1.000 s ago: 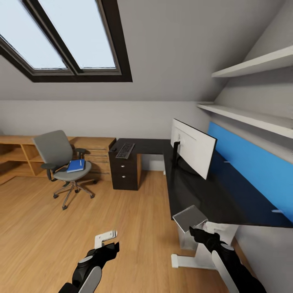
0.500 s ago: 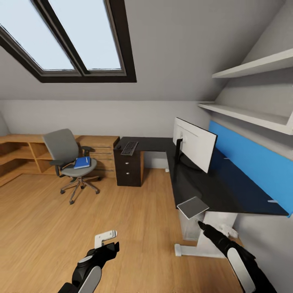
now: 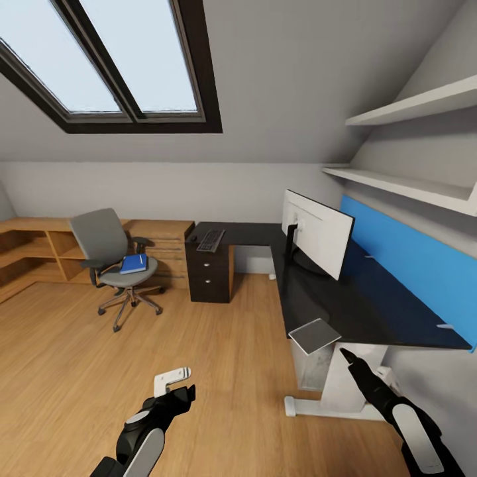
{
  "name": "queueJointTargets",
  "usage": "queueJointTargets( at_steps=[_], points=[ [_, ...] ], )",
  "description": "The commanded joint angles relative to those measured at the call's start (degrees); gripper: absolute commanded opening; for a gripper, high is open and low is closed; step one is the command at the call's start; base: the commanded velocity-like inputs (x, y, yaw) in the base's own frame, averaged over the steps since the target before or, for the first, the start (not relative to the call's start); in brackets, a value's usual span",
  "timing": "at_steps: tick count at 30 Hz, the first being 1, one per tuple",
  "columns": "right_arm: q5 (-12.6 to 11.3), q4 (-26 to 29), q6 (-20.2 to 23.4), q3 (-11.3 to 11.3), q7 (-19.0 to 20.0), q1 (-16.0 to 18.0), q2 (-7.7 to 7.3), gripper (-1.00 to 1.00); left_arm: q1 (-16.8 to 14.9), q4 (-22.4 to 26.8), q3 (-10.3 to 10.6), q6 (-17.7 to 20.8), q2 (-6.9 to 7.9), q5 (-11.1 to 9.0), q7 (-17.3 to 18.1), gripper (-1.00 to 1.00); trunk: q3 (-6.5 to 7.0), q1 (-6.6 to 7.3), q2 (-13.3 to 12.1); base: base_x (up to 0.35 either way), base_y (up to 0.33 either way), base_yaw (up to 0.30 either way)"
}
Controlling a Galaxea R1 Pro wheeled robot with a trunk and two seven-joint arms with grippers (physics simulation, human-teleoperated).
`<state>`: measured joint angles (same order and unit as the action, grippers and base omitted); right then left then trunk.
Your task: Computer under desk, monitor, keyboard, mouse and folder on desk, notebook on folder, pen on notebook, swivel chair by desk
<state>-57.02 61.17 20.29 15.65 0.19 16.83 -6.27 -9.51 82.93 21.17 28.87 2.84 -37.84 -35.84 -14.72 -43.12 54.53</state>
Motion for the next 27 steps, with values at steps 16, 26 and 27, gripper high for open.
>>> queueJointTargets(
  at_steps=[16, 26, 27],
  points=[
    [0.4, -0.1, 0.4, 0.7, -0.2, 0.0, -0.14, 1.0, -0.1, -0.1, 0.2, 0.0, 0.01, -0.7, -0.6, 1.0, -2.96, -3.53, 6.5, 0.0, 0.0, 0.0],
    [0.3, -0.3, 0.1, 0.9, -0.3, 0.0, -0.04, 1.0, -0.1, -0.1, 0.2, 0.0, 0.06, -0.7, -0.6, 1.0, -4.75, -5.72, 10.5, 0.0, 0.0, 0.0],
    [0.3, -0.4, -0.3, 0.9, -0.2, 0.0, -0.03, 1.0, -0.1, -0.1, 0.2, 0.0, 0.06, -0.7, -0.6, 1.0, -4.93, -5.94, 10.9, 0.0, 0.0, 0.0]
  ],
)
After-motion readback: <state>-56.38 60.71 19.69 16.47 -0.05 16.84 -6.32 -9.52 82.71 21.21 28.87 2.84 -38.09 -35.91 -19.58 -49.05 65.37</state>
